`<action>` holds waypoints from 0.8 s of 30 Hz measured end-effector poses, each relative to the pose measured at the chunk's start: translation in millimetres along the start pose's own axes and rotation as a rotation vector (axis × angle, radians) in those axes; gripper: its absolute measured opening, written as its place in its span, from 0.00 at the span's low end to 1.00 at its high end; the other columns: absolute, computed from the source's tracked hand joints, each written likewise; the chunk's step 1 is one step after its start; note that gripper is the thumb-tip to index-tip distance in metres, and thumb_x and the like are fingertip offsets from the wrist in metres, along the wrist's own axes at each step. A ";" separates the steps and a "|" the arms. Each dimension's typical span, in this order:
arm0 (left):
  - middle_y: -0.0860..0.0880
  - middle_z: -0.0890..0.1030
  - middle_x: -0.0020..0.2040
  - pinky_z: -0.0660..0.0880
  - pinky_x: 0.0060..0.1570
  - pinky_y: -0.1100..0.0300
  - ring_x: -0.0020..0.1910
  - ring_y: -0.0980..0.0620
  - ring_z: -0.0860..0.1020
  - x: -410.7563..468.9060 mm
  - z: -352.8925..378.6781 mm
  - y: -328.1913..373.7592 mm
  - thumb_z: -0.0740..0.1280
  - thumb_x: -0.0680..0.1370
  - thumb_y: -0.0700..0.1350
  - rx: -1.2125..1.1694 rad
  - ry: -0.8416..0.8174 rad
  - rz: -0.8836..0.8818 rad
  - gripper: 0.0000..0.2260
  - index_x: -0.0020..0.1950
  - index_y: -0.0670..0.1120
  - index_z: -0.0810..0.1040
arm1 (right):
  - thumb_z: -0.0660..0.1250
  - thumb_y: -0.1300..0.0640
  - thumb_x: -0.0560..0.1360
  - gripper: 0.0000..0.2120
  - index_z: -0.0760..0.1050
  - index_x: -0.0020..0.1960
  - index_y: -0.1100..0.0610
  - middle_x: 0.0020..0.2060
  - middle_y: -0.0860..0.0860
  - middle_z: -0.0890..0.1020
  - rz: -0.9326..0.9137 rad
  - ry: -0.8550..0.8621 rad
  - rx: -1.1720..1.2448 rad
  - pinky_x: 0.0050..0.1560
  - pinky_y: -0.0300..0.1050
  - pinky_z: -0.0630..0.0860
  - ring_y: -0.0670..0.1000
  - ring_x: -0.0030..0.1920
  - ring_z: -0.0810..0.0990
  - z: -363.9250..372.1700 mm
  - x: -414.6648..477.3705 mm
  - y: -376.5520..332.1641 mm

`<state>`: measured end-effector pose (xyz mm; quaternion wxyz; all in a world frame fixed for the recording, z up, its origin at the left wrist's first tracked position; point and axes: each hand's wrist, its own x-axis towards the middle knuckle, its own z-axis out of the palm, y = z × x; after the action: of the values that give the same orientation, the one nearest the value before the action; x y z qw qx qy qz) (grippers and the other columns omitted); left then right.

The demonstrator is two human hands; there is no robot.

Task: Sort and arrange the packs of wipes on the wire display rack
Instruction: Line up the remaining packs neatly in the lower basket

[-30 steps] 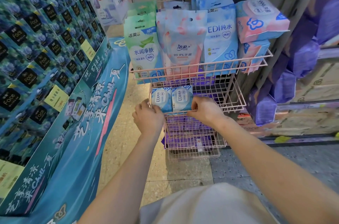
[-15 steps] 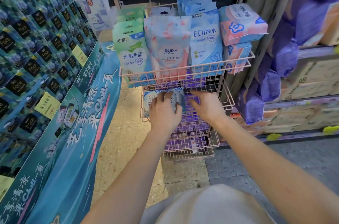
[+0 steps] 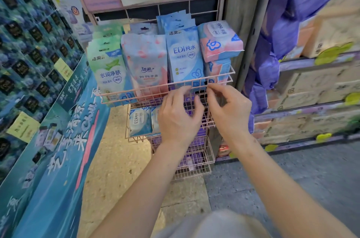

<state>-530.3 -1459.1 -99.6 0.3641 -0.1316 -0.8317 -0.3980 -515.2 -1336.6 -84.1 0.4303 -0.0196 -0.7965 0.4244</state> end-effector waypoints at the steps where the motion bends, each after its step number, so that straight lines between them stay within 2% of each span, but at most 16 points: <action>1: 0.47 0.84 0.53 0.79 0.55 0.51 0.53 0.46 0.82 3.5 1.1 5.8 0.71 0.77 0.46 -0.011 0.022 0.015 0.13 0.60 0.43 0.82 | 0.71 0.60 0.76 0.07 0.84 0.52 0.59 0.44 0.51 0.86 0.002 0.043 0.019 0.50 0.44 0.80 0.50 0.44 0.84 -4.6 5.1 -1.9; 4: 0.46 0.83 0.54 0.79 0.55 0.50 0.53 0.44 0.82 16.8 4.0 20.8 0.71 0.77 0.45 -0.012 0.044 0.056 0.15 0.62 0.42 0.82 | 0.73 0.59 0.75 0.10 0.81 0.54 0.61 0.47 0.53 0.82 0.014 0.137 0.019 0.51 0.40 0.77 0.51 0.47 0.81 -13.0 27.2 -6.2; 8: 0.44 0.82 0.55 0.78 0.56 0.48 0.54 0.41 0.80 32.0 9.5 34.0 0.68 0.76 0.45 0.059 0.033 0.051 0.17 0.64 0.42 0.81 | 0.77 0.52 0.70 0.25 0.75 0.63 0.61 0.56 0.55 0.76 0.054 0.138 -0.011 0.59 0.57 0.75 0.57 0.58 0.76 -6.4 61.4 -8.2; 11: 0.45 0.81 0.56 0.78 0.56 0.46 0.53 0.41 0.80 37.6 12.8 37.5 0.66 0.76 0.44 0.019 0.027 0.010 0.17 0.64 0.42 0.81 | 0.77 0.44 0.65 0.37 0.72 0.70 0.56 0.59 0.58 0.72 0.088 0.112 -0.038 0.65 0.54 0.71 0.59 0.60 0.73 2.4 79.8 -16.7; 13: 0.46 0.82 0.56 0.78 0.56 0.48 0.54 0.43 0.81 39.6 13.3 38.9 0.65 0.77 0.44 -0.022 0.023 -0.029 0.16 0.63 0.43 0.81 | 0.77 0.40 0.63 0.40 0.72 0.71 0.54 0.61 0.59 0.72 0.112 0.074 -0.080 0.65 0.51 0.68 0.59 0.60 0.71 6.3 88.9 -21.2; 15: 0.47 0.82 0.56 0.77 0.57 0.54 0.55 0.45 0.81 41.2 12.0 41.3 0.65 0.77 0.44 -0.033 0.033 -0.047 0.15 0.62 0.43 0.81 | 0.77 0.42 0.63 0.38 0.73 0.69 0.54 0.62 0.59 0.74 0.151 0.017 -0.108 0.64 0.51 0.68 0.60 0.61 0.72 10.7 95.0 -20.9; 18: 0.47 0.82 0.55 0.73 0.58 0.62 0.54 0.49 0.81 44.6 11.7 43.0 0.66 0.76 0.41 -0.061 0.052 -0.059 0.14 0.61 0.43 0.82 | 0.76 0.49 0.64 0.30 0.76 0.65 0.54 0.59 0.55 0.76 0.168 0.042 -0.080 0.59 0.46 0.67 0.60 0.59 0.74 10.3 99.8 -16.3; 20: 0.50 0.83 0.53 0.77 0.55 0.59 0.51 0.52 0.81 46.0 10.8 47.9 0.66 0.77 0.40 -0.136 0.045 -0.109 0.14 0.61 0.44 0.82 | 0.75 0.51 0.64 0.28 0.76 0.62 0.54 0.58 0.50 0.76 0.157 0.073 -0.002 0.60 0.45 0.68 0.56 0.59 0.73 3.0 98.0 -13.4; 22: 0.54 0.83 0.50 0.79 0.50 0.57 0.44 0.59 0.81 49.4 9.7 58.4 0.66 0.80 0.42 -0.267 0.002 -0.252 0.12 0.63 0.46 0.80 | 0.76 0.51 0.64 0.27 0.76 0.62 0.53 0.56 0.44 0.74 0.131 0.110 0.076 0.62 0.50 0.72 0.53 0.60 0.74 -9.0 91.4 -9.4; 24: 0.56 0.83 0.50 0.81 0.50 0.55 0.42 0.62 0.82 55.5 13.0 65.2 0.67 0.82 0.49 -0.399 -0.082 -0.439 0.14 0.66 0.48 0.77 | 0.76 0.52 0.65 0.27 0.75 0.63 0.52 0.57 0.45 0.74 0.101 0.105 0.138 0.61 0.51 0.75 0.51 0.61 0.75 -23.4 83.0 -5.9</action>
<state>-542.5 -1410.9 -28.7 0.2026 -0.0337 -0.7596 -0.6172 -549.1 -1292.0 -18.2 0.4499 -0.0521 -0.7397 0.4977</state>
